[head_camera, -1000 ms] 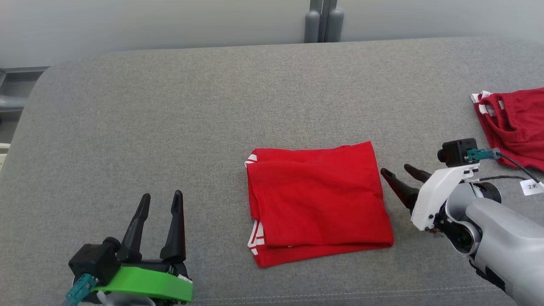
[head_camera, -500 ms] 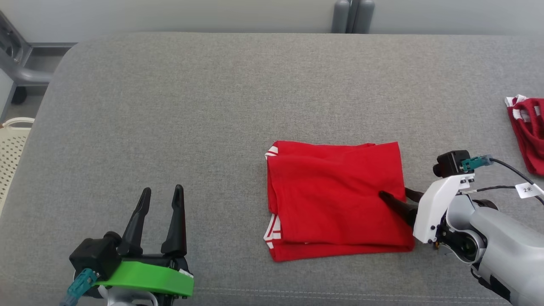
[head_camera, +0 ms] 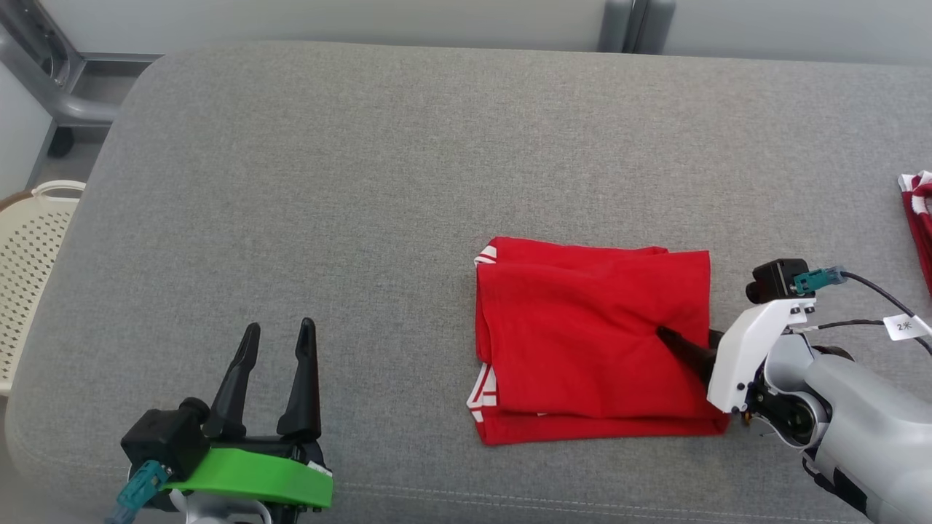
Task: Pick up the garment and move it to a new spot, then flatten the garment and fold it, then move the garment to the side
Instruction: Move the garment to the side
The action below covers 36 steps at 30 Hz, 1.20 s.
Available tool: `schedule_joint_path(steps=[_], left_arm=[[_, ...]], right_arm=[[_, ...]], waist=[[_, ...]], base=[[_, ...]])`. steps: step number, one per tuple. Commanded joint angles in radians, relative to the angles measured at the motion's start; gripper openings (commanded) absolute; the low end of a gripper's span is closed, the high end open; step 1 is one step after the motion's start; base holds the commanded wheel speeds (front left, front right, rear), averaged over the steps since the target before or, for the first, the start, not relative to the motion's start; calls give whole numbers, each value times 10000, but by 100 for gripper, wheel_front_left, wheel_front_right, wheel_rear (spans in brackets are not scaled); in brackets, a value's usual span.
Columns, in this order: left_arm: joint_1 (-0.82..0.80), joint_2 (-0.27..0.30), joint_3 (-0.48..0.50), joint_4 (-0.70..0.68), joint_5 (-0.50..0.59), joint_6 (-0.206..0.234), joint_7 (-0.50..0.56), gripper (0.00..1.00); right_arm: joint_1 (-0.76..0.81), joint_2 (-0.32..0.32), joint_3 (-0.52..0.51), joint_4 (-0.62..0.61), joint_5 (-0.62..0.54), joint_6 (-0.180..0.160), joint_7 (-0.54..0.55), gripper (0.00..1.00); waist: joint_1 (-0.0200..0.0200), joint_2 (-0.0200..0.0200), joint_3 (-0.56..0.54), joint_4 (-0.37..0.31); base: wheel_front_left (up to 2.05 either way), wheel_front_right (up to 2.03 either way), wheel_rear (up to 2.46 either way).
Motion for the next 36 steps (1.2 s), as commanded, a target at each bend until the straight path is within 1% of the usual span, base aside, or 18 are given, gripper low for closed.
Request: schedule_joint_path(steps=[1, 2, 9, 15, 21, 31, 36], left_arm=[[-82, -34, 12, 14, 37, -11, -68, 100], [-83, -41, 7, 19, 50, -8, -75, 100], [80, -22, -36, 32, 85, 3, -77, 100], [156, 65, -78, -32, 118, 3, -59, 100], [210, 120, -121, -127, 154, 40, -13, 100], [-125, 129, -96, -237, 267, 51, -57, 100], [-411, 185, -107, -249, 386, 36, -72, 100]], right_arm=[[150, 141, 53, 11, -58, 3, -40, 9], [114, 148, 55, -16, -103, 3, -84, 0], [-225, -111, -129, -212, -278, 0, -319, 0], [-499, -444, -304, -282, -431, 0, -228, 0], [-800, -731, -462, -317, -688, 0, -60, 0], [-1347, -847, -811, -391, -1155, 0, 200, 0], [-1527, -761, -1047, -409, -1343, 0, 221, 0]], waist=[[0, 0, -4, -13], [0, 0, -9, -26], [0, 0, -160, -319], [0, 0, -350, -854], [0, 0, -459, -1780], [0, 0, -147, -3818], [0, 0, 125, -4425]], base=[[0, 0, 0], [0, 0, 0], [0, 0, 0], [0, 0, 0], [0, 0, 0], [0, 0, 0], [0, 0, 0]])
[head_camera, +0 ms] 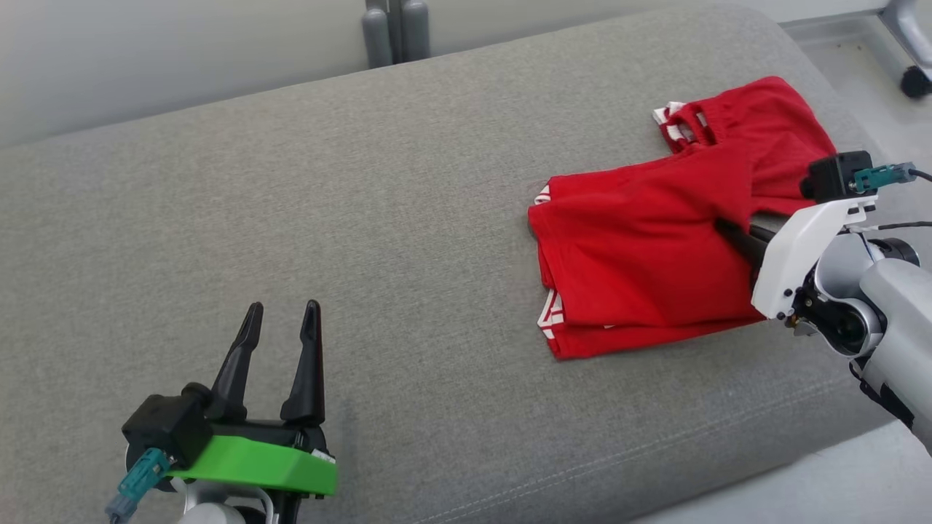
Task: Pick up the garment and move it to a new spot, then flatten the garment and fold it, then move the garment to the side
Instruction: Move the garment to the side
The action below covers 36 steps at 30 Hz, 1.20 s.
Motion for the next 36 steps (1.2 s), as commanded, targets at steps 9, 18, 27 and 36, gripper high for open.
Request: schedule_joint_path(steps=[9, 18, 27, 36], left_arm=[[-398, 186, -4, 7, 140, 56, 26, 100], [-538, 221, 31, 24, 60, 59, 70, 100], [-604, 146, 61, 60, 16, 12, 4, 100], [-718, 318, 143, -103, 90, 58, -7, 100]], right_arm=[[-280, 275, -465, 159, -299, -4, -27, 0], [-1247, 654, -1103, 643, -701, -4, 441, 0], [-2355, 468, -1598, 1282, -1332, -4, 1349, 0], [-2708, -186, -2096, 1593, -1704, -4, 1827, 0]], waist=[[0, -1, 651, -898], [0, -1, 864, -352], [0, -1, 1034, 167], [0, -1, 1390, 329]], base=[[0, 0, 0], [0, 0, 0], [0, 0, 0], [0, 0, 0]])
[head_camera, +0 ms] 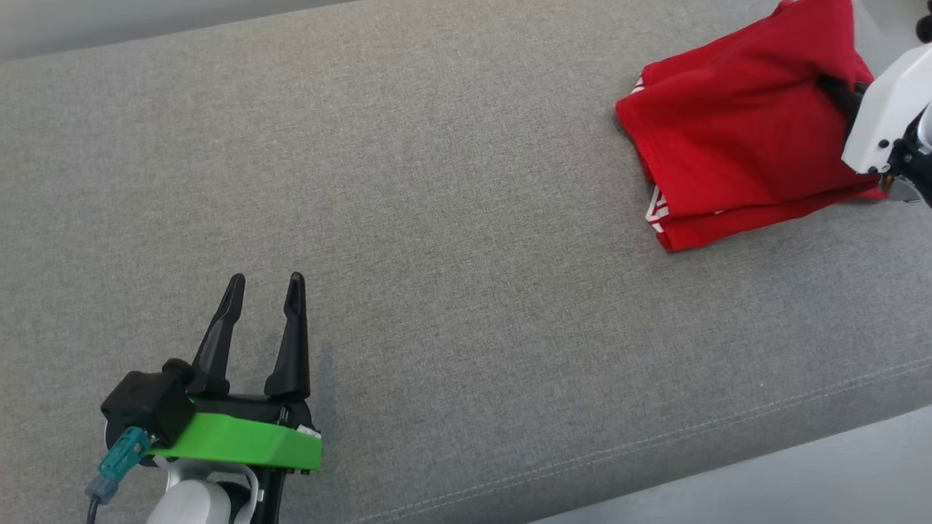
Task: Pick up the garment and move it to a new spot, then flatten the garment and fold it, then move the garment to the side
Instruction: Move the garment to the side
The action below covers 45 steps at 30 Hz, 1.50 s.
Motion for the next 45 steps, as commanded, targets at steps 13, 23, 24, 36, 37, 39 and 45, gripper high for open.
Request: schedule_joint_path(steps=[13, 23, 24, 36, 37, 39, 45], left_arm=[[-372, 412, -1, -520, 184, 162, 313, 100], [-604, 764, -59, -1077, 431, 307, 770, 100], [-639, 807, -61, -1162, 458, 324, 824, 100], [-699, 1237, -71, -1956, 701, 554, 1331, 100], [-700, 1249, -86, -2006, 707, 566, 1384, 100], [-694, 1301, -104, -2095, 753, 586, 1438, 100], [-644, 1414, -109, -2262, 785, 658, 1537, 100]], right_arm=[[-688, -775, -804, 892, -1366, -4, -627, 0], [-1093, -577, -1235, 2265, -2401, -5, -1539, 0], [-1159, -578, -1288, 2441, -2505, -5, -1704, 0], [-1819, -460, -1753, 4418, -3566, -8, -3026, 0], [-1885, -493, -1777, 4509, -3665, -8, -3147, 0], [-2035, -608, -1811, 4689, -3983, -10, -3420, 9], [-2049, -711, -2245, 4879, -4555, -10, -3879, 100]], waist=[[-1, 0, 837, 30], [-1, 0, 1602, 296], [-1, 0, 1693, 331], [-1, 0, 2427, 575], [-1, 0, 2460, 595], [-1, 0, 2524, 619], [-1, 0, 2646, 638]], base=[[0, 0, 0], [0, 0, 0], [0, 0, 0], [0, 0, 0], [0, 0, 0], [0, 0, 0], [0, 0, 0]])
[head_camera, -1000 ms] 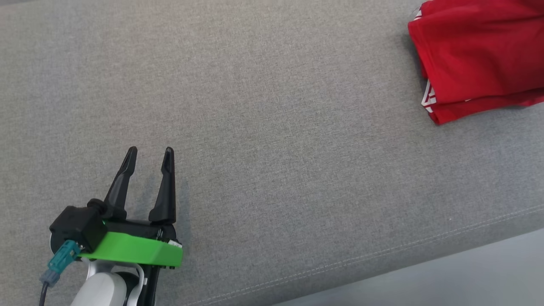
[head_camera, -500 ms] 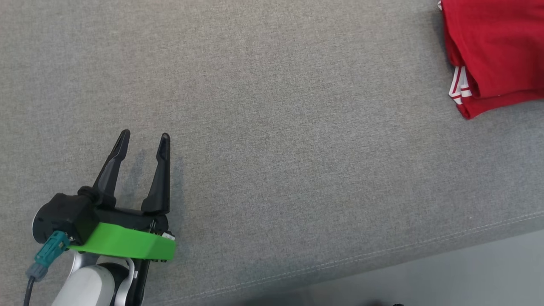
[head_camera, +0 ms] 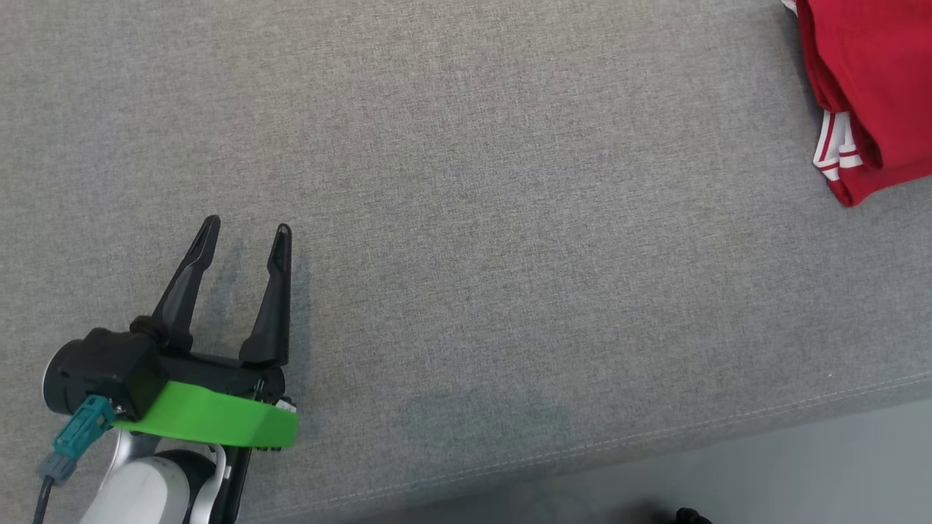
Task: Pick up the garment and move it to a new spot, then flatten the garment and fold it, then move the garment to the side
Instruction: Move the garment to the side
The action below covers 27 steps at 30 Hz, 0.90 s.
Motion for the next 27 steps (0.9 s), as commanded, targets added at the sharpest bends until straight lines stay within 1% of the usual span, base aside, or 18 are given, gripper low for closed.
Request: schedule_joint_path(steps=[1, 5, 11, 15, 19, 22, 23, 27], left_arm=[[-67, 100, 53, -40, 41, 58, 3, 100], [19, 138, 61, -92, 54, 129, 45, 100], [84, 159, 11, -44, 12, 128, 63, 100], [39, 121, -19, 30, -44, 82, 11, 100], [-51, 39, 3, 158, -170, 36, -96, 100], [-95, -57, 99, 321, -373, -24, -218, 100], [-97, -95, 178, 498, -487, -68, -339, 100], [-15, -205, 442, 892, -821, -120, -657, 100]], right_arm=[[29, -134, -90, 48, -160, -18, -84, 100], [412, -205, -556, 51, -374, -18, 147, 100], [788, 5, -1286, 52, -633, -18, 73, 100], [767, 186, -1526, 49, -770, -18, -84, 100], [607, 483, -1589, 48, -912, -18, -378, 100], [517, 810, -1650, -169, -714, -16, -652, 100], [606, 975, -1618, -422, -553, -18, -823, 100], [1016, 1250, -1330, -1160, -273, -16, -1159, 100]], waist=[[-1, 0, 18, -22], [-1, 0, 23, -111], [-1, 0, -95, -331], [-1, 0, -279, -418], [-1, 0, -635, -503], [-1, 0, -961, -540], [-1, 0, -1188, -557], [-1, 0, -1692, -538]], base=[[0, 0, 0], [0, 0, 0], [0, 0, 0], [0, 0, 0], [0, 0, 0], [0, 0, 0], [0, 0, 0], [0, 0, 0]])
